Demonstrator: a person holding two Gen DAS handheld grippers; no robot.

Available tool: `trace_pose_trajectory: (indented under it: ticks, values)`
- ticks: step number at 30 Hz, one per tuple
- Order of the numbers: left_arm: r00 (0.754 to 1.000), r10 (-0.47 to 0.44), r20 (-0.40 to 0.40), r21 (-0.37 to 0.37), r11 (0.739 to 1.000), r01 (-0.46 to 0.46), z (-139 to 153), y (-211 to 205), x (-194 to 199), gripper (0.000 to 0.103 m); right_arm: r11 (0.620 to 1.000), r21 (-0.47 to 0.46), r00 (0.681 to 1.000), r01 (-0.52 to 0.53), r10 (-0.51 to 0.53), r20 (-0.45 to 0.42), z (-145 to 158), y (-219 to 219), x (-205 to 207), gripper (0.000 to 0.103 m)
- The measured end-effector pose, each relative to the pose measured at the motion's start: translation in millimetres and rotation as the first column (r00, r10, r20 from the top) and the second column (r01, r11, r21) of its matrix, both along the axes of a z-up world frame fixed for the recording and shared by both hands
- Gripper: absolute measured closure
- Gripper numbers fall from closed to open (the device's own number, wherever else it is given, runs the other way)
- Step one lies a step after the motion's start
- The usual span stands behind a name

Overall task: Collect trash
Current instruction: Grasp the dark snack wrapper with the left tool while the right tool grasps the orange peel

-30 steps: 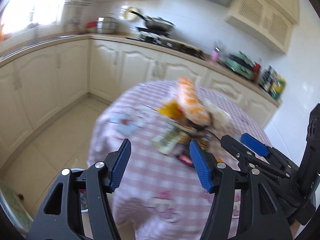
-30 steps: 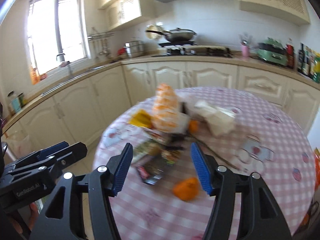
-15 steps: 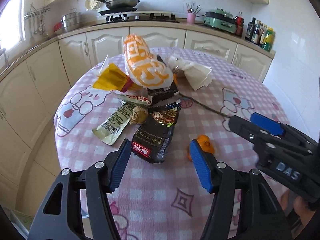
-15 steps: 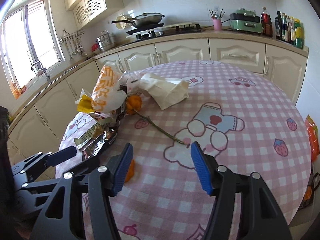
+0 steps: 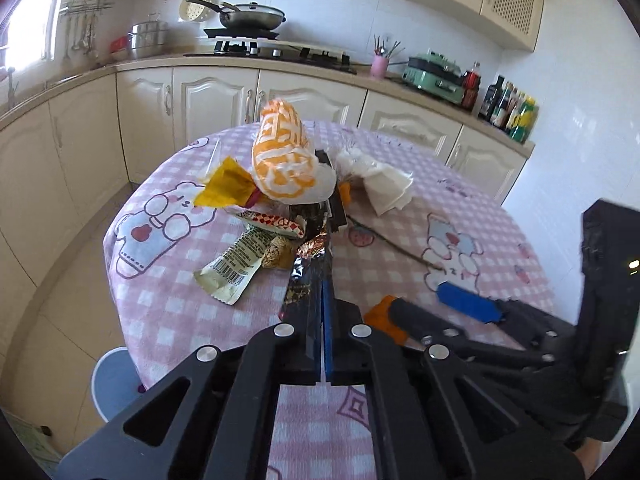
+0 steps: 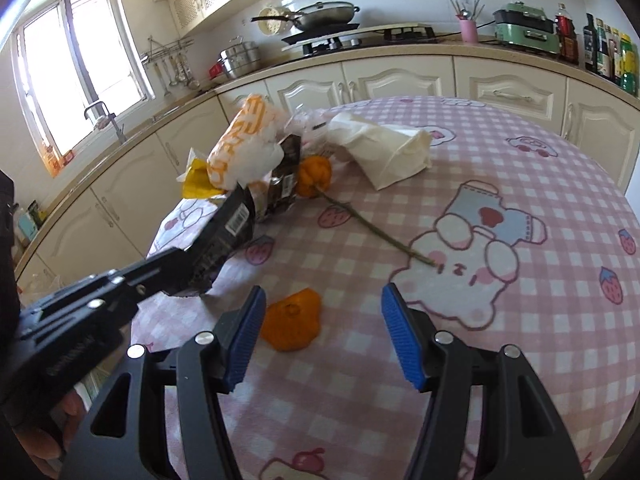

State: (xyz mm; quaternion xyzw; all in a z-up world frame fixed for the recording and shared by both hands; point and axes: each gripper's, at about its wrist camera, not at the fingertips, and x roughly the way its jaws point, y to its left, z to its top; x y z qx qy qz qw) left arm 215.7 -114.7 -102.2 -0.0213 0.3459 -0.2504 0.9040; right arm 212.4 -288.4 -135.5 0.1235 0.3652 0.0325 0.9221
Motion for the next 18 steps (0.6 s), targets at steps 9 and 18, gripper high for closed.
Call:
trace_pose_trajectory:
  ticks: [9,18]
  values:
    - [1.0,-0.006,0.015,-0.088,0.996,0.007,10.6,17.6,-9.5,0.103,0.985,-0.168,0.998,-0.05,0.042,-0.055,-7.6,32.9,8.7,0.065]
    - [0.997,0.03,0.074,-0.165,0.986,-0.017,32.6,52.1,-20.0,0.103,0.991,-0.104,0.994,-0.08,0.087,0.064,26.0,44.5,-6.6,0.066]
